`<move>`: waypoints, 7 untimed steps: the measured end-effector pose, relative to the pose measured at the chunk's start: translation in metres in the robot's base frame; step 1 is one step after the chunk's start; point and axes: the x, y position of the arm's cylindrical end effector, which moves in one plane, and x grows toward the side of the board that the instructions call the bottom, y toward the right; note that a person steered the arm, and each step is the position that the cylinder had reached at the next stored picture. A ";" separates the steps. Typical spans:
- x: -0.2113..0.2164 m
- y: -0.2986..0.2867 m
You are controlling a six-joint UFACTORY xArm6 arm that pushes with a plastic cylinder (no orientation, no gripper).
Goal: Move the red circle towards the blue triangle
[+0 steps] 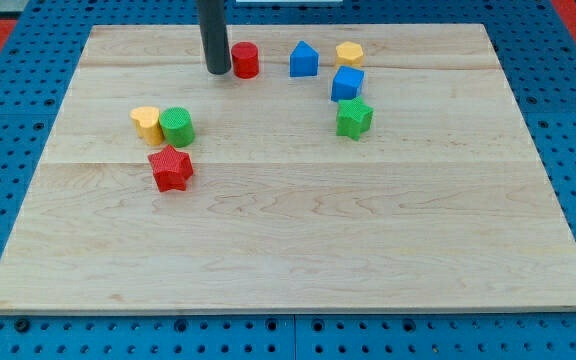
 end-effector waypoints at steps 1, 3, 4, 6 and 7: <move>-0.017 -0.002; -0.010 0.011; -0.010 0.014; -0.010 0.021; -0.010 0.022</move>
